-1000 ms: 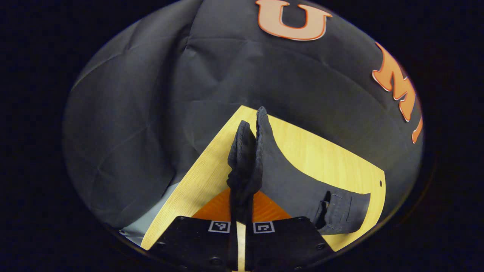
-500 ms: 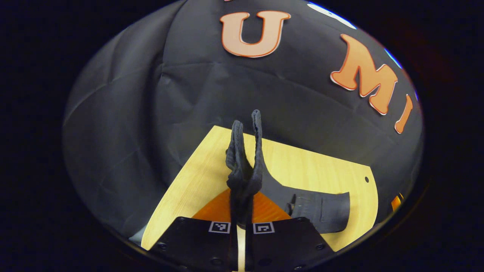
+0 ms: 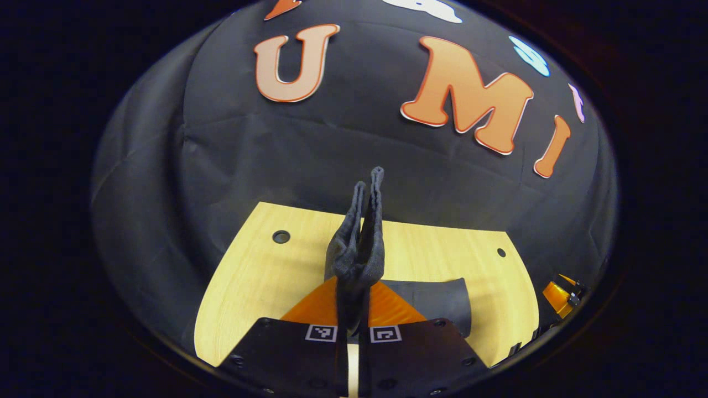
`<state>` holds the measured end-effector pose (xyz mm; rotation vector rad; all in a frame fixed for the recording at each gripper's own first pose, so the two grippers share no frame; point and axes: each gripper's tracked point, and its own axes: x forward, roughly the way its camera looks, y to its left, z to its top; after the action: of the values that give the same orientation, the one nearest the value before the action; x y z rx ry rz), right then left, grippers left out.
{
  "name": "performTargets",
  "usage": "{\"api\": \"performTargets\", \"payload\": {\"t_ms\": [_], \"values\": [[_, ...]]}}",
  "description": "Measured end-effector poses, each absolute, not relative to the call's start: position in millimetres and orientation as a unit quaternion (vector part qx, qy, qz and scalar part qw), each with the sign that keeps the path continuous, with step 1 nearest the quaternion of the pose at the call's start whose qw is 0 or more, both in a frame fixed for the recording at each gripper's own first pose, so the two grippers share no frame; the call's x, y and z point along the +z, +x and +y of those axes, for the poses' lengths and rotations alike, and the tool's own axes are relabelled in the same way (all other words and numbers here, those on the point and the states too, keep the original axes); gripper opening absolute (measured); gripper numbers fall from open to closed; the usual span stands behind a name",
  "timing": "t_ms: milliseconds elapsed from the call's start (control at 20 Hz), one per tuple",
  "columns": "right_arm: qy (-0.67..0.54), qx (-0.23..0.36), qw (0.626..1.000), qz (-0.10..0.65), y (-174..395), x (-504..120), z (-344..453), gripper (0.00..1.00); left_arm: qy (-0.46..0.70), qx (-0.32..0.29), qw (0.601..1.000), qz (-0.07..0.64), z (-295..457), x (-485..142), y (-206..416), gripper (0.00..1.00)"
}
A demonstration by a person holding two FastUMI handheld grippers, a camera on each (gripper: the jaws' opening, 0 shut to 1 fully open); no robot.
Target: Grasp the waist and the cuffs of the jeans and fold them to make the two legs overlap; first hold the waist and fold one-third of the jeans toward the cuffs, then hold the cuffs and fold the remaining one-third in the same direction to finish folding.
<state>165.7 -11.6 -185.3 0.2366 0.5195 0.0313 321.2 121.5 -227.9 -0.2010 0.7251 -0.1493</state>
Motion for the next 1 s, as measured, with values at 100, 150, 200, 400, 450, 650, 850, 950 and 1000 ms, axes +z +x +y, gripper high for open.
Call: {"api": "performTargets", "payload": {"t_ms": [100,150,200,400,450,650,850,950,1000], "values": [[0.118,0.017,0.959,0.256,167,-187,-18,0.96,-0.097,-0.088,0.924,0.359,94,-226,319,0.07],[0.119,0.017,0.959,0.256,167,-188,-22,0.96,-0.093,-0.093,0.923,0.362,82,-226,318,0.07],[0.12,0.019,0.96,0.254,168,-188,-26,0.97,-0.089,-0.101,0.922,0.364,69,-226,317,0.07],[0.121,0.024,0.957,0.262,168,-197,-35,0.96,-0.066,-0.123,0.915,0.379,14,-229,316,0.07],[0.123,0.025,0.957,0.263,168,-199,-38,0.96,-0.061,-0.127,0.914,0.381,2,-231,318,0.07],[0.135,0.023,0.954,0.266,162,-207,-56,0.97,-0.042,-0.14,0.902,0.406,-42,-249,319,0.07],[0.145,0.019,0.951,0.274,159,-218,-73,0.97,-0.013,-0.156,0.887,0.435,-84,-277,312,0.07],[0.149,0.013,0.949,0.278,155,-225,-81,0.96,0.005,-0.162,0.877,0.452,-102,-291,304,0.07],[0.151,0.009,0.948,0.281,154,-228,-86,0.96,0.015,-0.168,0.872,0.459,-112,-299,300,0.07]]}}
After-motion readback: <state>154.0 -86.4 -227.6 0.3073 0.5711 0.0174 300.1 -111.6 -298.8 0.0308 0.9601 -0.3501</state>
